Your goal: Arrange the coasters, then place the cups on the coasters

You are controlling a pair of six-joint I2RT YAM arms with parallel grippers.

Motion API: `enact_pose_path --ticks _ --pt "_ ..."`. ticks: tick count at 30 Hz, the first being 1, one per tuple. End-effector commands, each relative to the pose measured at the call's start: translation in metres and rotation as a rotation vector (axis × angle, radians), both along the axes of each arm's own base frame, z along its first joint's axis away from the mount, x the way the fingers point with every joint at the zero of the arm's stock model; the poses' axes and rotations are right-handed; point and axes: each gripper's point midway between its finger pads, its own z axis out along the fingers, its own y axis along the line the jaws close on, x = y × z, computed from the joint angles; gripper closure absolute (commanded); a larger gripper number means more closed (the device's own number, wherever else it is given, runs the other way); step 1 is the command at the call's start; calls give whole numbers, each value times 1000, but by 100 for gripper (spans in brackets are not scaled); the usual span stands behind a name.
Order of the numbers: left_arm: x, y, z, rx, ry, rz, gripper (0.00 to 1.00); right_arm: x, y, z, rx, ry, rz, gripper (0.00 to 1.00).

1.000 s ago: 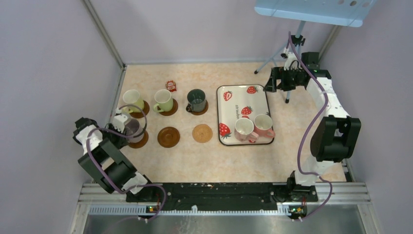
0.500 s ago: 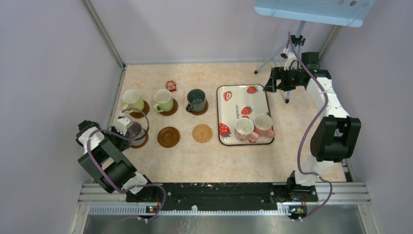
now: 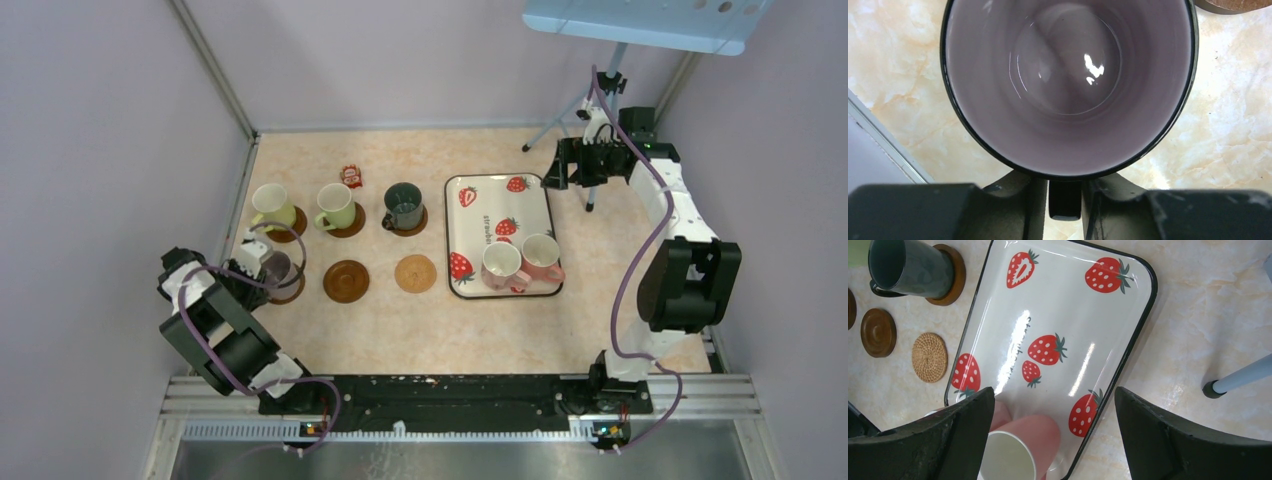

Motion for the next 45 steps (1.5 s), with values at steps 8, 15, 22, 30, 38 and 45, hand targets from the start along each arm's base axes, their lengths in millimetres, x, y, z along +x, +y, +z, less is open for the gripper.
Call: enact_pose_path --ticks 8,15,22,30,38,45 --pt "14 9 5 3 -59 62 73 -7 3 16 -12 -51 18 12" --pt "-2 -5 6 -8 -16 -21 59 -7 3 15 -14 -52 20 12" --pt "-11 -10 8 -15 22 -51 56 -5 5 14 -5 -51 20 12" --pt "-9 -7 16 -24 26 -17 43 -5 5 15 -7 -54 22 12" --pt "-15 5 43 24 84 7 1 -5 3 18 -17 -61 25 12" --pt "9 11 116 2 8 10 1 -5 4 19 -13 -63 29 12"
